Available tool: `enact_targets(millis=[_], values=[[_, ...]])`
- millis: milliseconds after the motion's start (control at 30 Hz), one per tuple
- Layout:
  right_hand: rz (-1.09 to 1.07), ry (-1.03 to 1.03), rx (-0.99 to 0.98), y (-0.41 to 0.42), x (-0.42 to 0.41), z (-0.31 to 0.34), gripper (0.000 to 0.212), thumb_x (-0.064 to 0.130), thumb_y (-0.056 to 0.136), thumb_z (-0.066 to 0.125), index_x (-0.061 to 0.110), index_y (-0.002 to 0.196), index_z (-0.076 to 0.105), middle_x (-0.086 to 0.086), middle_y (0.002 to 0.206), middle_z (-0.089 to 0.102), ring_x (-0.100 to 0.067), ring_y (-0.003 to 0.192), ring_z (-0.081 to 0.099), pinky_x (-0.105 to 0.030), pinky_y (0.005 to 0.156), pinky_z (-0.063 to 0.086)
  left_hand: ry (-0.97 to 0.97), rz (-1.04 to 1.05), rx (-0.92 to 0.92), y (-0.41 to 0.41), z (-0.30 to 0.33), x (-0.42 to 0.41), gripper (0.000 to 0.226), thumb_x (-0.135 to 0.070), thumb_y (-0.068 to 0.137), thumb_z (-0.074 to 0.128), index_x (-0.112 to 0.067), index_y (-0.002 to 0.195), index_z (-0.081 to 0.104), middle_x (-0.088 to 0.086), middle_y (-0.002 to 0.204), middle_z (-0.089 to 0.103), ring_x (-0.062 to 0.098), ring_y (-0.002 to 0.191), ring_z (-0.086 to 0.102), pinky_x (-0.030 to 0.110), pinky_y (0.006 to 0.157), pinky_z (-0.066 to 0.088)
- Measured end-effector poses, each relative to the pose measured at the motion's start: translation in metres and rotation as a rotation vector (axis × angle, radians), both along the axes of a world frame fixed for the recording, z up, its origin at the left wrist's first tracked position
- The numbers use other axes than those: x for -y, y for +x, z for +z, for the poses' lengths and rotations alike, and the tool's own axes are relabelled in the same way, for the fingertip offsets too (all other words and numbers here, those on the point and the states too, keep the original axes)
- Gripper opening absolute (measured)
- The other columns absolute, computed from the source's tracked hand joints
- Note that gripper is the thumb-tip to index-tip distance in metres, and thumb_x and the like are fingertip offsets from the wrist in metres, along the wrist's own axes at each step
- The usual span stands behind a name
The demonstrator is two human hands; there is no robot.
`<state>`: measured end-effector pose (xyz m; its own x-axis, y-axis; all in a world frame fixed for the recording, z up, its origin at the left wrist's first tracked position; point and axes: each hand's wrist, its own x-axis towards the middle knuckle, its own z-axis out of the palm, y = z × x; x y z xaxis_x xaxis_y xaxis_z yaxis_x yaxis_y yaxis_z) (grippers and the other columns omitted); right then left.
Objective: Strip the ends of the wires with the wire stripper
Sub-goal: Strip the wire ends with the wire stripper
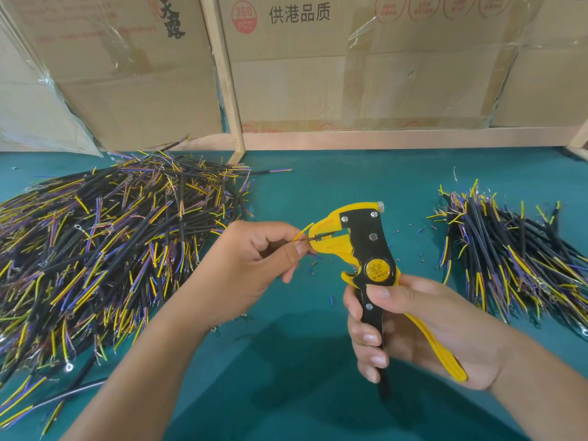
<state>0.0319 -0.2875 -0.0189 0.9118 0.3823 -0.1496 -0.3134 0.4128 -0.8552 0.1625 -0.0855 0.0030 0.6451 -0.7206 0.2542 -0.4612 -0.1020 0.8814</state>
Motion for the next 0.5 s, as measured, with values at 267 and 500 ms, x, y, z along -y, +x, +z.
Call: enact_targets(millis=[267,500], values=[[0.015,0.023,0.015,0.0006,0.0016,-0.001,0.038,0.036,0.084,0.08,0.007,0.097,0.059,-0.014,0.077,0.047,-0.029,0.065,0.047,-0.045,0.069,0.048,-0.053,-0.035,-0.053,0.006,-0.0045,-0.0037,0.019,-0.031,0.097,0.057,-0.029,0.092,0.075,-0.004,0.058,0.049,0.032,0.052,0.025,0.041,0.045,0.02],[0.022,0.021,0.021,0.0004,0.0023,-0.0021,0.037,0.036,0.085,0.079,0.007,0.096,0.059,-0.013,0.076,0.047,-0.028,0.064,0.048,-0.045,0.069,0.048,-0.045,-0.029,-0.037,0.008,-0.0064,-0.0037,0.021,-0.028,0.098,0.056,-0.031,0.089,0.074,-0.004,0.058,0.05,0.033,0.051,0.025,0.041,0.045,0.019]])
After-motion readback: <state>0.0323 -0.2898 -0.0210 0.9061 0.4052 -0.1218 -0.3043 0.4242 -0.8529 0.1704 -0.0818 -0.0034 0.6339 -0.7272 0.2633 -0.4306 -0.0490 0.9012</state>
